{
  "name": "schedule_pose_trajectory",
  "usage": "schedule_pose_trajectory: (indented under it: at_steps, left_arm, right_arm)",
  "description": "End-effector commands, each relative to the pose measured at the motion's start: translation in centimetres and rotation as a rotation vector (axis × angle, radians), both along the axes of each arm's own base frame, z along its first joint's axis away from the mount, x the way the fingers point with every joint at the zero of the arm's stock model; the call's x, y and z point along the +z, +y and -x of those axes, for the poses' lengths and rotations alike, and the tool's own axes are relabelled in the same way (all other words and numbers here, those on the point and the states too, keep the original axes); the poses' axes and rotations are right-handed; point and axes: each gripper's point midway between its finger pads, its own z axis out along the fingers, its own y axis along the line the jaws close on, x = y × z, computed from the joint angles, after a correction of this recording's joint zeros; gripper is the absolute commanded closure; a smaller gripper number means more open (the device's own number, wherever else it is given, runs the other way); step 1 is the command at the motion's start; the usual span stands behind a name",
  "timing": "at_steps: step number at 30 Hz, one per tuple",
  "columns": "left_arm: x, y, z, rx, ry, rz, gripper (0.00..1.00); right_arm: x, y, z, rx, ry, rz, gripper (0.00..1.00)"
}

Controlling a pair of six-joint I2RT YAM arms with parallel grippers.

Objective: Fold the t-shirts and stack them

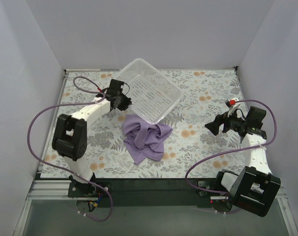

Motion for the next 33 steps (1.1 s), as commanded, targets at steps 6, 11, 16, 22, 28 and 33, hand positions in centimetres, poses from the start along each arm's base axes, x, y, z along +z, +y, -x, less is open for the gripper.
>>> schedule_pose_trajectory:
  at_steps: [6,11,16,22,28,33]
  left_arm:
    - [14.1,13.1,2.1,-0.213,-0.57,-0.223,1.0]
    - [11.8,21.2,2.0,-0.235,-0.392,-0.439,1.0]
    - [9.1,25.3,1.6,-0.211,-0.25,-0.615,1.0]
    - [7.6,27.9,1.2,-0.146,-0.178,-0.608,1.0]
    - [5.1,31.8,1.0,0.048,-0.021,-0.57,0.49]
    - [9.7,31.1,-0.8,0.049,-0.126,-0.535,0.29]
  right_arm:
    - [1.6,0.1,-0.3,0.018,-0.062,-0.004,0.05]
    - [1.8,0.3,-0.2,0.026,-0.065,-0.011,0.05]
    - [1.7,0.2,-0.2,0.022,-0.064,-0.009,0.05]
    - [1.9,0.5,-0.1,0.034,-0.064,-0.021,0.05]
    - [2.0,0.6,0.0,0.039,-0.067,-0.027,0.05]
    - [2.2,0.7,0.0,0.043,-0.072,-0.028,0.05]
